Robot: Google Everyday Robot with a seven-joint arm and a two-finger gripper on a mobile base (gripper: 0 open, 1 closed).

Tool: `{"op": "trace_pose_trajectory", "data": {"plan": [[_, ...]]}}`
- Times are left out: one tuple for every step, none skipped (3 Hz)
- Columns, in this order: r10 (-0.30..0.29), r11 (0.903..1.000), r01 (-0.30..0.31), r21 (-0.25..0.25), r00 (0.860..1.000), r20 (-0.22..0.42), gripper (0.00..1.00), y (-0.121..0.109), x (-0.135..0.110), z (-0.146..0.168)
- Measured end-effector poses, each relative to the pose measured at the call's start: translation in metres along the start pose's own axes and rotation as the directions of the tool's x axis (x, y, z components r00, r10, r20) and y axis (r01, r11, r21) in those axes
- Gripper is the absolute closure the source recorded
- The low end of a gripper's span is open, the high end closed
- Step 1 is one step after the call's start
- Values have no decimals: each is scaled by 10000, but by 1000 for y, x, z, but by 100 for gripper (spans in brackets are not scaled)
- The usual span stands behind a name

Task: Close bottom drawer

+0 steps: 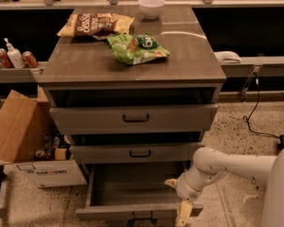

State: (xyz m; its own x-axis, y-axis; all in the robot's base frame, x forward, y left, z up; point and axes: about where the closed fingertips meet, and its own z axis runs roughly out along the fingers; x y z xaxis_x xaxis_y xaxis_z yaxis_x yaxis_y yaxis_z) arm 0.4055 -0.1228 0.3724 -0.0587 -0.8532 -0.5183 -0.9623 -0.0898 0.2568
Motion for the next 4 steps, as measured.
{"op": "trace_pose_trajectory", "data": {"plan": [[342, 9993, -342, -133, 9994, -18, 19, 0, 26, 27], [657, 9977, -658, -182, 9978, -45, 41, 4, 59, 57], [958, 9953, -962, -143, 9951, -253, 66, 4, 92, 85], [1346, 9908, -1353, -90, 9893, -562, 89, -4, 120, 114]]}}
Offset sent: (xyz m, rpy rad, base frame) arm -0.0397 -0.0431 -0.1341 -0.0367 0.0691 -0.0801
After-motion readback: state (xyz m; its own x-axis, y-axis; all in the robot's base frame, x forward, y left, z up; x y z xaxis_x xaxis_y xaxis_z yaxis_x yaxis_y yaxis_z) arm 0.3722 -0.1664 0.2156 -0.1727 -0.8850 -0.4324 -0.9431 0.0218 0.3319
